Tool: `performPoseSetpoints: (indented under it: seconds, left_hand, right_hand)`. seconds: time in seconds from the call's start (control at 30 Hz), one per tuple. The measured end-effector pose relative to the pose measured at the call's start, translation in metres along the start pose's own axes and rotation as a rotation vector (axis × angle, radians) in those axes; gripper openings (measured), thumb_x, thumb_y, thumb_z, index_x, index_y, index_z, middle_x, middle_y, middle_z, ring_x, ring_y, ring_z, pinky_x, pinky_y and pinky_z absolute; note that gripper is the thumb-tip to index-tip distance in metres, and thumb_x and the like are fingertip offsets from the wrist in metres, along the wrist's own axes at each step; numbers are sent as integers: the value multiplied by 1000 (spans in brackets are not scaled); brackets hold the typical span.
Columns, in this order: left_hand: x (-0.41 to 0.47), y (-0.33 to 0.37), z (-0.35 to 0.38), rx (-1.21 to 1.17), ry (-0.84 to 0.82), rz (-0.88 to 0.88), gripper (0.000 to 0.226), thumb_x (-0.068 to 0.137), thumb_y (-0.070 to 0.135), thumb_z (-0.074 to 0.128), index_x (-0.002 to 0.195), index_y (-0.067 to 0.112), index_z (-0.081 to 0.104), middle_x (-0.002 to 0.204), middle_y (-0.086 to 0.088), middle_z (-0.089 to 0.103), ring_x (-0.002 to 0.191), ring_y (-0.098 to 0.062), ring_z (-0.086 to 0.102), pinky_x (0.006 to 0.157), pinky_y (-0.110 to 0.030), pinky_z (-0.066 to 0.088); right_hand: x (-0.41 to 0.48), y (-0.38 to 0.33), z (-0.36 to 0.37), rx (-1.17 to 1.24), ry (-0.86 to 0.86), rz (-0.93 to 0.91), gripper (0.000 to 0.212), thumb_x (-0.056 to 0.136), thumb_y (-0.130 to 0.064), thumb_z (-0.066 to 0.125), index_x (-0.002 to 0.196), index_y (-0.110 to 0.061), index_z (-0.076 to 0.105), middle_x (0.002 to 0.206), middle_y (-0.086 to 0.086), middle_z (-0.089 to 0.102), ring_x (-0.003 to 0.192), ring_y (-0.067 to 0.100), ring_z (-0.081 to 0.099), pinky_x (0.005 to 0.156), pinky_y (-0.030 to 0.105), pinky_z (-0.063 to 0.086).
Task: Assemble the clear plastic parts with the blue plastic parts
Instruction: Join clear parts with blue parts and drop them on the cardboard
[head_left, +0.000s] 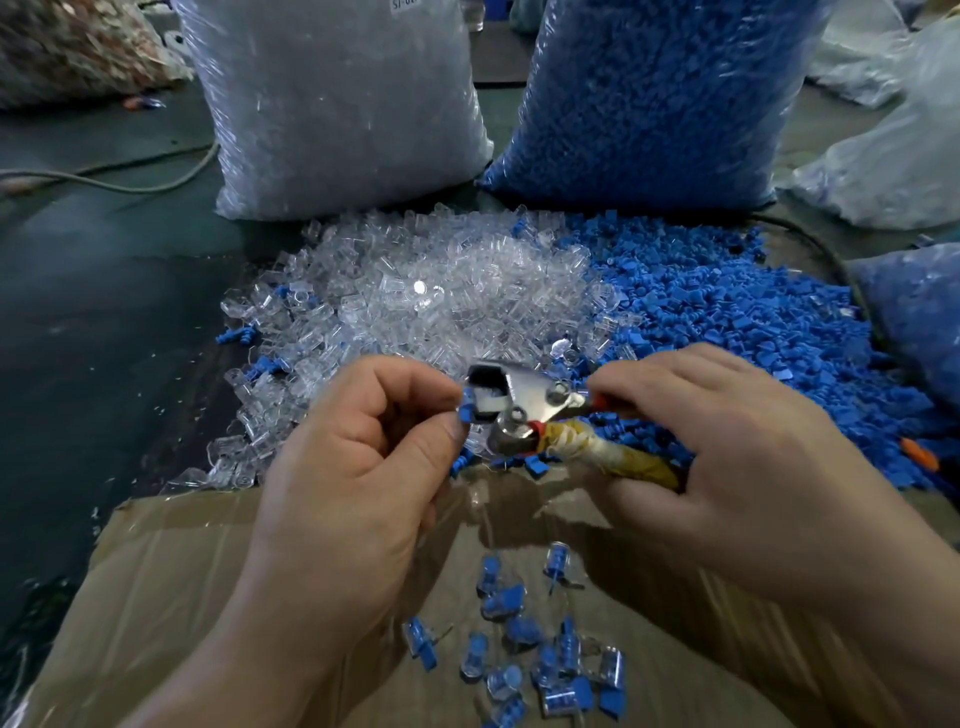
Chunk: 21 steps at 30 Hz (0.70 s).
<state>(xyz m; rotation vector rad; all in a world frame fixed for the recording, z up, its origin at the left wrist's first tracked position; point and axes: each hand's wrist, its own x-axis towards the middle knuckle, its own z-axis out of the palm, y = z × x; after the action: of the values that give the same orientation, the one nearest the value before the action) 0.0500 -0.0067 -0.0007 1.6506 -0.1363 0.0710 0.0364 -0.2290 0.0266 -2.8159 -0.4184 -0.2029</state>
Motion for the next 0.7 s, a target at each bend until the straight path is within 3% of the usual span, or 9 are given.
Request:
performPoseSetpoints:
  seconds: [0.13,0.27,0.43,0.57,0.7]
  left_hand:
    - [4,-7,-5,76,-22,-102,21,85,14,69,84,36,69,58,-1,63,44,-9,54,42,-18,45]
    - [1,-5,1,55,-134,-268,22,89,11,67,81,32,69,55,-6,65,37,-10,50,38,-15,41]
    - [2,-3,4,146,-108,-239,21,89,18,68,85,38,68,59,-7,68,39,-9,52,39,-15,42]
    - [-2,-6,9,209,-81,-188,19,87,24,68,86,43,66,58,1,68,40,-4,54,41,-13,42]
    - [-5,-10,12,293,-56,-78,13,79,37,65,91,42,66,61,9,68,48,-4,58,45,-23,46]
  right_hand:
    - [8,14,4,-117,13,131,66,75,-68,40,128,-32,53,105,-16,59,98,11,49,83,30,39]
    - [20,19,10,-275,-17,186,72,73,-77,38,127,-31,53,109,-7,61,102,20,48,88,40,38]
    - [24,21,8,-270,-75,210,77,73,-78,35,134,-32,48,124,-7,56,115,20,42,99,40,30]
    - [16,-2,8,-131,121,43,55,85,-66,41,121,-28,60,114,-9,62,107,16,54,94,41,42]
    - [12,-34,20,-87,107,-215,15,92,-38,53,92,-26,62,86,-7,63,80,17,58,75,33,41]
